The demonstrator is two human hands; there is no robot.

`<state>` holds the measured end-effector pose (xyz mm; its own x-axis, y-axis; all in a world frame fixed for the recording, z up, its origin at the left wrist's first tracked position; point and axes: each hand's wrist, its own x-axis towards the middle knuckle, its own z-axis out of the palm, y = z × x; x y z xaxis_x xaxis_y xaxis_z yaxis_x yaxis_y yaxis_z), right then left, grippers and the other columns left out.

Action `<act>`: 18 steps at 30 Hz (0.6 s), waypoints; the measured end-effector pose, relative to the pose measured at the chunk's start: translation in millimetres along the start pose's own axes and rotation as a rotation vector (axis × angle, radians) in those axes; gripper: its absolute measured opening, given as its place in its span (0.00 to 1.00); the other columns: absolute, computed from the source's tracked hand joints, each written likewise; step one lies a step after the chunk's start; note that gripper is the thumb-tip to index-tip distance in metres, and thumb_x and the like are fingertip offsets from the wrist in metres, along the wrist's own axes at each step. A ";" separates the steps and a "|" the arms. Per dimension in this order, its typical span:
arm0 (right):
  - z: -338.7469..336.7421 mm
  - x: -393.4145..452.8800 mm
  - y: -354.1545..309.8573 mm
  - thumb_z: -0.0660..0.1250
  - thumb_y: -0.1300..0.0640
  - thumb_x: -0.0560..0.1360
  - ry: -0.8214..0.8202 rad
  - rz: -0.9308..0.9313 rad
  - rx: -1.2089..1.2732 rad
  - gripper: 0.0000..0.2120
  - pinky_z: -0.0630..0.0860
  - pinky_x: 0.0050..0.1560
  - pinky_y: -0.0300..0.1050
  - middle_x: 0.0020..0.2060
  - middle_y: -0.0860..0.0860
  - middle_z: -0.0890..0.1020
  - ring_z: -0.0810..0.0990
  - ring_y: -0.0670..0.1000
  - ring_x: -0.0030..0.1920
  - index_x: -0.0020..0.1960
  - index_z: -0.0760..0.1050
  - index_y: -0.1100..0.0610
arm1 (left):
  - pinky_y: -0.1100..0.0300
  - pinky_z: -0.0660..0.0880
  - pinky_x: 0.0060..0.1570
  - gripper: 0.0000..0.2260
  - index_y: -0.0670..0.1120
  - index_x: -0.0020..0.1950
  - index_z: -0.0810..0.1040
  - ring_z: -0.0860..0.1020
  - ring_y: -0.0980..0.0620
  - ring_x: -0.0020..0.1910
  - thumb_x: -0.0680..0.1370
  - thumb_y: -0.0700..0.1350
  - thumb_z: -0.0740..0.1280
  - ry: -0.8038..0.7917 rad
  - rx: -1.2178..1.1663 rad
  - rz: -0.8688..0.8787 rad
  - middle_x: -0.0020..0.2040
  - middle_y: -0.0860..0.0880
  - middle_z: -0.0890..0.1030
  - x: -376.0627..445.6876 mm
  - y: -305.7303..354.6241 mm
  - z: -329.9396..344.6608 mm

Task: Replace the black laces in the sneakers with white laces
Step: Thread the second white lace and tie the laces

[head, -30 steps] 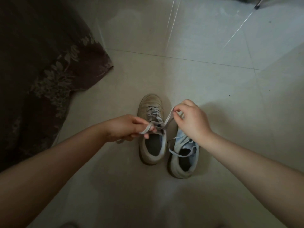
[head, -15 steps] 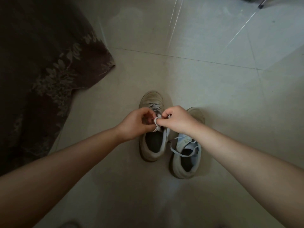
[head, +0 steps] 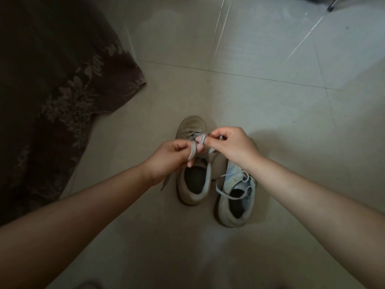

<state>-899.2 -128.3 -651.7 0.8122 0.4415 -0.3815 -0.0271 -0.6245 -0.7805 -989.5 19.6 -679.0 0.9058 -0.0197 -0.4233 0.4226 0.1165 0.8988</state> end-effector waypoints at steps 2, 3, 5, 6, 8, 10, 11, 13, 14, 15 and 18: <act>-4.1 -1.2 3.1 0.74 0.47 0.68 -0.013 0.014 0.040 0.10 0.69 0.36 0.33 0.34 0.49 0.80 0.74 0.43 0.33 0.41 0.81 0.54 | 0.69 0.60 0.23 0.13 0.35 0.48 0.77 0.64 0.58 0.23 0.79 0.45 0.62 0.065 -0.031 0.037 0.27 0.51 0.72 0.5 -1.0 -0.8; -5.2 -1.4 5.2 0.74 0.46 0.67 -0.028 0.017 0.044 0.12 0.70 0.38 0.35 0.34 0.50 0.80 0.75 0.44 0.34 0.41 0.81 0.54 | 0.70 0.62 0.23 0.10 0.37 0.50 0.78 0.65 0.60 0.23 0.79 0.43 0.62 0.076 -0.050 0.059 0.27 0.51 0.73 0.8 -0.8 0.1; -5.0 -2.3 6.7 0.74 0.42 0.66 -0.062 0.036 -0.004 0.16 0.71 0.37 0.34 0.33 0.48 0.79 0.76 0.45 0.35 0.41 0.81 0.54 | 0.72 0.69 0.29 0.09 0.40 0.57 0.78 0.74 0.62 0.28 0.77 0.35 0.64 0.058 -0.035 0.109 0.31 0.55 0.79 -0.2 0.3 3.1; -3.1 -2.9 6.6 0.74 0.40 0.65 -0.081 0.052 -0.030 0.17 0.72 0.38 0.34 0.33 0.48 0.80 0.78 0.45 0.35 0.41 0.81 0.54 | 0.71 0.73 0.35 0.13 0.40 0.59 0.77 0.78 0.63 0.34 0.76 0.32 0.65 0.036 -0.006 0.139 0.35 0.55 0.82 -0.7 0.6 4.9; 0.7 -1.7 6.6 0.73 0.36 0.61 -0.105 0.079 -0.060 0.24 0.75 0.41 0.41 0.34 0.50 0.79 0.79 0.48 0.37 0.42 0.80 0.57 | 0.65 0.77 0.48 0.15 0.41 0.58 0.78 0.80 0.58 0.45 0.73 0.29 0.68 0.023 0.059 0.195 0.44 0.50 0.83 -0.8 -2.3 6.5; 0.9 -1.2 3.3 0.72 0.33 0.58 -0.114 0.099 -0.094 0.32 0.72 0.40 0.42 0.33 0.50 0.77 0.76 0.47 0.35 0.44 0.80 0.61 | 0.66 0.76 0.51 0.17 0.43 0.58 0.79 0.80 0.57 0.49 0.72 0.29 0.69 0.056 0.073 0.211 0.49 0.47 0.82 -1.3 -5.0 4.8; 0.4 -1.5 0.9 0.73 0.33 0.58 -0.121 0.117 -0.110 0.33 0.70 0.38 0.40 0.32 0.48 0.76 0.75 0.45 0.34 0.45 0.79 0.62 | 0.67 0.75 0.51 0.19 0.44 0.59 0.78 0.80 0.58 0.50 0.71 0.28 0.69 0.057 0.065 0.215 0.51 0.47 0.81 -1.9 -5.4 4.3; 0.4 -3.1 -3.9 0.74 0.35 0.60 -0.159 0.148 -0.153 0.29 0.67 0.35 0.38 0.30 0.45 0.75 0.73 0.43 0.32 0.44 0.79 0.60 | 0.68 0.74 0.51 0.24 0.43 0.64 0.74 0.79 0.58 0.52 0.71 0.26 0.68 0.024 0.007 0.188 0.55 0.47 0.80 -3.6 -6.2 5.3; 1.1 -4.2 -6.7 0.75 0.36 0.61 -0.192 0.148 -0.186 0.26 0.67 0.35 0.38 0.30 0.45 0.75 0.73 0.43 0.33 0.43 0.79 0.59 | 0.68 0.74 0.50 0.24 0.41 0.65 0.74 0.79 0.59 0.52 0.71 0.25 0.67 0.003 -0.003 0.174 0.55 0.48 0.80 -4.6 -5.6 6.3; 2.5 -5.4 -9.5 0.75 0.37 0.61 -0.224 0.144 -0.217 0.24 0.67 0.35 0.39 0.30 0.45 0.74 0.73 0.44 0.33 0.41 0.78 0.57 | 0.69 0.74 0.50 0.23 0.41 0.63 0.75 0.79 0.60 0.51 0.71 0.24 0.66 -0.008 0.029 0.182 0.54 0.48 0.80 -4.9 -4.9 6.9; 7.3 -4.9 -11.2 0.74 0.41 0.65 -0.243 0.135 -0.275 0.17 0.64 0.32 0.39 0.29 0.44 0.72 0.71 0.44 0.31 0.37 0.74 0.53 | 0.66 0.74 0.43 0.11 0.37 0.51 0.77 0.76 0.59 0.39 0.71 0.27 0.68 -0.012 0.261 0.255 0.41 0.48 0.78 -4.1 -4.2 5.4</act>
<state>-907.1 -118.7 -644.7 0.6490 0.4629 -0.6038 0.0596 -0.8221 -0.5662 -994.8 13.9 -680.4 0.9827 -0.0341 -0.1821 0.1759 -0.1379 0.9747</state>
